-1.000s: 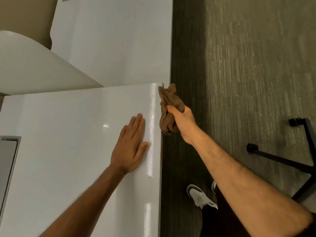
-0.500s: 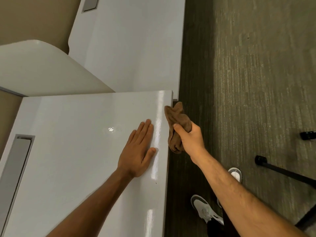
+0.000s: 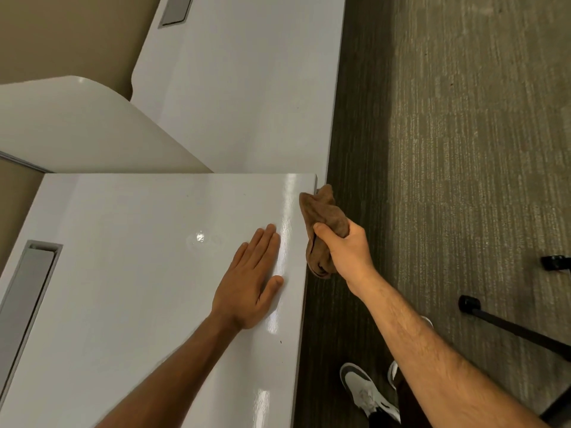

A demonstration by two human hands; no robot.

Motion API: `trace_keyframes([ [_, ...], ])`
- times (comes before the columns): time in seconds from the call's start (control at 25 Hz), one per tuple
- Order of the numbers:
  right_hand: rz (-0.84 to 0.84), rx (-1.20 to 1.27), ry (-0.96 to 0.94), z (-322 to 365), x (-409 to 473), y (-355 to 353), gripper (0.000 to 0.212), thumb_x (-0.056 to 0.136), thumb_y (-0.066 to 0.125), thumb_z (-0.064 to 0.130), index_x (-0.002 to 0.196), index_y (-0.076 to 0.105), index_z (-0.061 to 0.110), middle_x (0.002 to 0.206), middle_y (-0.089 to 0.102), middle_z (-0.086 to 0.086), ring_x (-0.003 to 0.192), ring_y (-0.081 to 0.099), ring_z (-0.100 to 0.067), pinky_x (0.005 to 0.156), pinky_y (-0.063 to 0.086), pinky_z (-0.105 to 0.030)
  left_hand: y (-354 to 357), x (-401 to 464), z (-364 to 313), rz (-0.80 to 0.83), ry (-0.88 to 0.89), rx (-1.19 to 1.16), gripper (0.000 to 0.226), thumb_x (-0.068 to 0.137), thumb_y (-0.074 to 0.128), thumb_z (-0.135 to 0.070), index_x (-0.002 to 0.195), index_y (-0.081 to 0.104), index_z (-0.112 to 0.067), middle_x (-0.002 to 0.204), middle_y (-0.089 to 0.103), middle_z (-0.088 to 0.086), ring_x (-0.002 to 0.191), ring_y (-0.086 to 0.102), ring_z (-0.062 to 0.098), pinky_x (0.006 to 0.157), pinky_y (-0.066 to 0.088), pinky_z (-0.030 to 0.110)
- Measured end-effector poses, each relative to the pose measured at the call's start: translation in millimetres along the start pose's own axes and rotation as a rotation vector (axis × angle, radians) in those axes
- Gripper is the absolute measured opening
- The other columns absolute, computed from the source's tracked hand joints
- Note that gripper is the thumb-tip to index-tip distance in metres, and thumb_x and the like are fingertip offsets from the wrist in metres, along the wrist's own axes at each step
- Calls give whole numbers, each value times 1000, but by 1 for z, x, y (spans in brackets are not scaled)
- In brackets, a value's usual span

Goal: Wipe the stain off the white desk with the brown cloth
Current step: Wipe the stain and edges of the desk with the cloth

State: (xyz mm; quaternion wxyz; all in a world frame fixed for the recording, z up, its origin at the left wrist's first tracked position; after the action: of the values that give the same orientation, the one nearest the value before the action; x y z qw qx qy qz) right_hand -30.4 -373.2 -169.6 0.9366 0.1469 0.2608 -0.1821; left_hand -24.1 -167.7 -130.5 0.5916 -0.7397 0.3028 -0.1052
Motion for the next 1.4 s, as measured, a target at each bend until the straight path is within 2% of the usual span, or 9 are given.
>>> trace_keyframes([
  [0.16, 56, -14, 42, -11, -10, -7, 33, 95, 69, 30, 128, 66, 27, 116, 73, 6, 104, 69, -8, 82, 56, -21, -2, 1, -2, 26, -6, -2, 74, 105, 19, -57, 167, 7, -20, 176, -2, -5, 162, -5, 13, 131, 4, 39],
  [0.32, -16, 135, 79, -8, -5, -16, 31, 99, 64, 33, 130, 65, 28, 118, 73, 6, 104, 71, -8, 78, 56, -19, -5, 0, -5, 22, -1, -18, 78, 104, 9, -63, 167, 9, -17, 176, 0, -2, 162, -4, 14, 131, 1, 36],
  [0.52, 26, -54, 19, -10, 2, -3, 40, 97, 67, 32, 136, 61, 22, 122, 70, 6, 105, 66, -6, 81, 54, -17, -6, 0, -7, 18, -3, -26, 81, 103, 7, -64, 166, 9, -15, 176, 0, -2, 162, -5, 14, 130, -2, 33],
  [0.64, -82, -140, -61, -15, 0, -18, 38, 97, 67, 26, 134, 62, 20, 119, 69, 7, 101, 64, 0, 84, 53, -16, -5, 1, -8, 8, 3, -27, 80, 103, 8, -64, 166, 10, -15, 176, 1, -1, 162, -5, 14, 129, -5, 29],
  [0.76, -191, 24, -25, -34, -11, -36, 40, 98, 65, 26, 138, 61, 20, 126, 70, 2, 111, 67, -8, 92, 56, -26, -5, 1, -7, 4, 4, -24, 79, 103, 9, -63, 167, 9, -16, 176, -1, -2, 162, -6, 14, 128, -9, 26],
  [0.92, -57, 27, -13, -43, -16, -20, 40, 98, 65, 27, 138, 59, 26, 119, 69, 12, 105, 66, 1, 85, 55, -17, -2, 2, -4, -2, 12, -10, 75, 105, 15, -58, 167, 7, -18, 176, -2, -4, 162, -5, 14, 129, -8, 27],
  [1.08, 90, -99, -61, -33, -12, 2, 31, 99, 63, 19, 129, 61, 26, 118, 69, 4, 108, 65, -5, 99, 54, -32, 0, 3, 0, -20, 12, 22, 72, 105, 25, -50, 167, 7, -19, 176, -1, -4, 162, -4, 15, 130, -6, 28],
  [1.24, 161, -294, -142, -40, -30, -5, 43, 97, 66, 11, 139, 59, 17, 135, 61, 5, 123, 60, -13, 110, 48, -36, 2, 3, 2, -34, 29, 33, 71, 105, 29, -46, 167, 6, -18, 176, -2, -3, 163, -3, 16, 130, -6, 28],
  [1.4, 13, -228, -86, -54, -38, -26, 42, 98, 64, 14, 140, 57, 14, 135, 63, -5, 122, 62, -18, 110, 49, -47, 5, 2, 3, -42, 45, 42, 71, 105, 30, -44, 167, 6, -18, 176, -1, -2, 163, -2, 18, 130, -5, 29],
])
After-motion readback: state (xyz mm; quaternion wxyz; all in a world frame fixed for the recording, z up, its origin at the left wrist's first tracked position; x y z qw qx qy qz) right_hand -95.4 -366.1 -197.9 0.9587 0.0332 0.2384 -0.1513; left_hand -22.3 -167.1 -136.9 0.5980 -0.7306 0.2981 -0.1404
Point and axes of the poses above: each hand's wrist, its own x-axis towards the middle knuckle, its own y-axis out of the palm, z = x × y, the point moved 7 cm from there along x, towards the middle knuckle
